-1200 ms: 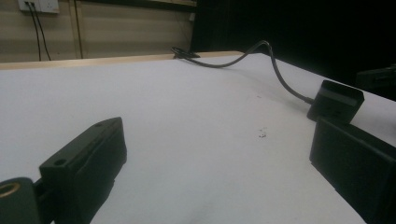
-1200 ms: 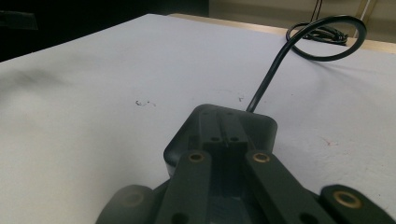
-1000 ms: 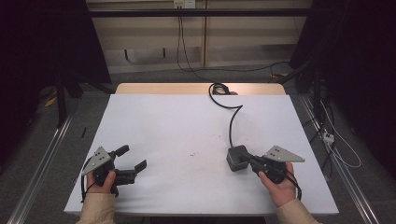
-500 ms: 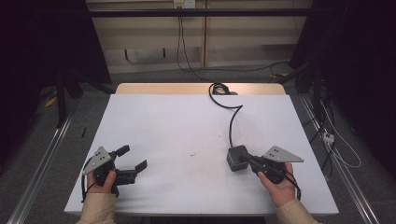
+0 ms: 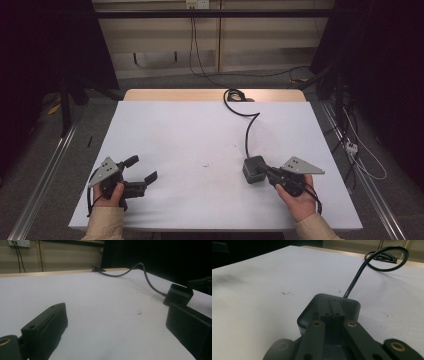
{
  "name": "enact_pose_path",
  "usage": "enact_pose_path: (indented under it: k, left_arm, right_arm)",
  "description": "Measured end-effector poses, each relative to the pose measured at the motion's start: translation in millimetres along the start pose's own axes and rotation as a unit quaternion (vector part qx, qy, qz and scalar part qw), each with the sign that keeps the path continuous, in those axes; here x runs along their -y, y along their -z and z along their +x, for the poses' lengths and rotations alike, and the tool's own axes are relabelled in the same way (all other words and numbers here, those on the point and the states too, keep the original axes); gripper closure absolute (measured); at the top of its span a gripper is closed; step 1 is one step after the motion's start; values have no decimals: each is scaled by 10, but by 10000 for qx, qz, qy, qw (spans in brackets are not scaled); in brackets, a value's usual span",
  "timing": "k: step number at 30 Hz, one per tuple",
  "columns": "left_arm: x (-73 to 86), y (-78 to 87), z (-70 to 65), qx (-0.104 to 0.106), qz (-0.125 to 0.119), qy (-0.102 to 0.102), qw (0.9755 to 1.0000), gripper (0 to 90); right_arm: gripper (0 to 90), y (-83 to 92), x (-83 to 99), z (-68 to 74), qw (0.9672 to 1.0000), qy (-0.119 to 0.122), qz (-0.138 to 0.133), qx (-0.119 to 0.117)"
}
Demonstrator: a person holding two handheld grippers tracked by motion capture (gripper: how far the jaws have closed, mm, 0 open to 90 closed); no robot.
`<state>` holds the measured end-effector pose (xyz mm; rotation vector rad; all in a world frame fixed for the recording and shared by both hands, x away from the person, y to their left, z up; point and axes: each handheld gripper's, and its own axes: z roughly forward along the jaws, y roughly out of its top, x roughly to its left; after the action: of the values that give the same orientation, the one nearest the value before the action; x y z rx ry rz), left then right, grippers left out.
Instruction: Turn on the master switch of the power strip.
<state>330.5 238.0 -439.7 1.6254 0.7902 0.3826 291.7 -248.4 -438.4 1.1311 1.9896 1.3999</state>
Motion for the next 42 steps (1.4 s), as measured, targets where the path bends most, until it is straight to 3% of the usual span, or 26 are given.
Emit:
enact_pose_path:
  k: [42]
  left_arm:
    - [-9, 5, -3, -15, -12, -4, 10000, 34]
  right_arm:
    - [900, -5, -3, 23, 9999, -3, 74, 67]
